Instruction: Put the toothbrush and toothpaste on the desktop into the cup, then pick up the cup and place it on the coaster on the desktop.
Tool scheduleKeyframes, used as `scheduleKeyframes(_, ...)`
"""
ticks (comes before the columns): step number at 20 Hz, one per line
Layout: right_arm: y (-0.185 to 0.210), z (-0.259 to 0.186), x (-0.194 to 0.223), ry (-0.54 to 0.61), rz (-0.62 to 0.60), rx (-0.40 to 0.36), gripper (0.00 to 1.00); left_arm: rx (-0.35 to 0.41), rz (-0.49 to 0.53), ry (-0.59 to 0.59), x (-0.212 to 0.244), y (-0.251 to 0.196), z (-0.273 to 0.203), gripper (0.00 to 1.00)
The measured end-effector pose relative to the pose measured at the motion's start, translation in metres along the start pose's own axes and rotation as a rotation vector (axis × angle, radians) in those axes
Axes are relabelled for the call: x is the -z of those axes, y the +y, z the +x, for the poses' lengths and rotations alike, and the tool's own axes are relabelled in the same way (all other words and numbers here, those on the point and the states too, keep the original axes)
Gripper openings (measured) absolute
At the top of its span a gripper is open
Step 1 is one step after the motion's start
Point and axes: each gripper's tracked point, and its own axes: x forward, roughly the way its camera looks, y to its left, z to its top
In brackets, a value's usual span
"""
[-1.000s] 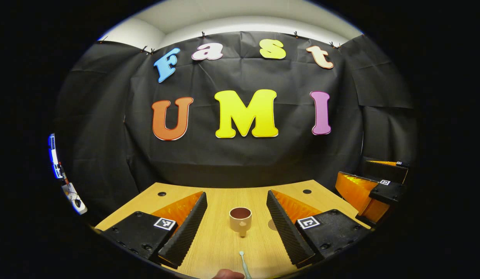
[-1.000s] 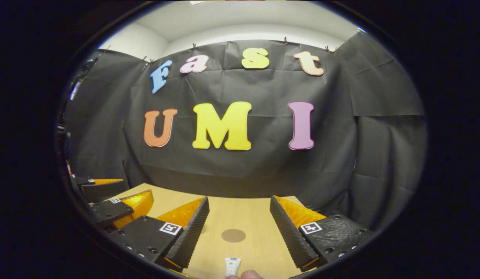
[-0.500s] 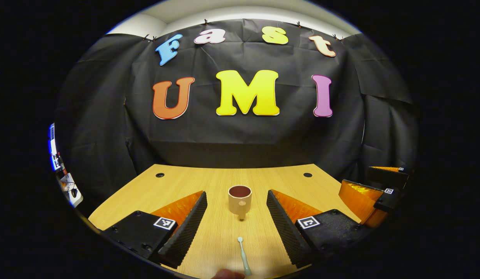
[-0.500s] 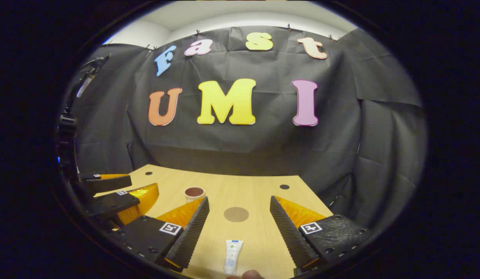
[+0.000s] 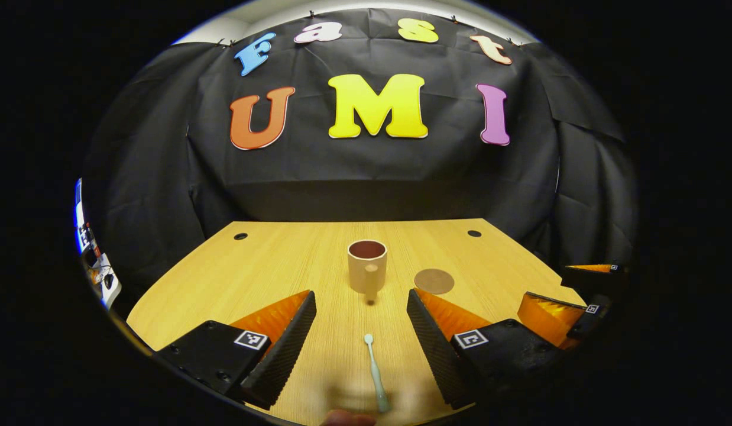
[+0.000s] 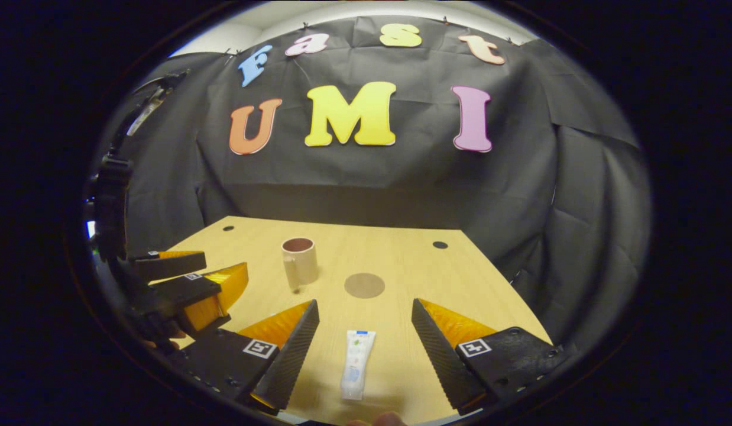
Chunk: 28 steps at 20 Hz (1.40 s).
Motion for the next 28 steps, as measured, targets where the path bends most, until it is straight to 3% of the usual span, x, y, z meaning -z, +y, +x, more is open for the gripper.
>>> scheduleKeyframes(11,-0.007,0.026,0.071,0.163,0.013,0.008,0.95,-0.002,0.007,0.202,0.086,-0.006,0.026,0.98)
scheduleKeyframes(20,-0.004,0.035,0.094,0.215,0.020,0.005,0.95,-0.014,0.004,0.360,0.137,-0.012,0.040,0.96)
scheduleKeyframes(27,-0.006,0.041,0.099,0.223,0.025,0.008,0.95,-0.008,-0.007,0.406,0.144,-0.018,0.043,0.78)
scheduleKeyframes(28,-0.005,0.041,0.101,0.225,0.025,0.007,0.95,-0.003,-0.002,0.410,0.145,-0.019,0.044,0.71)
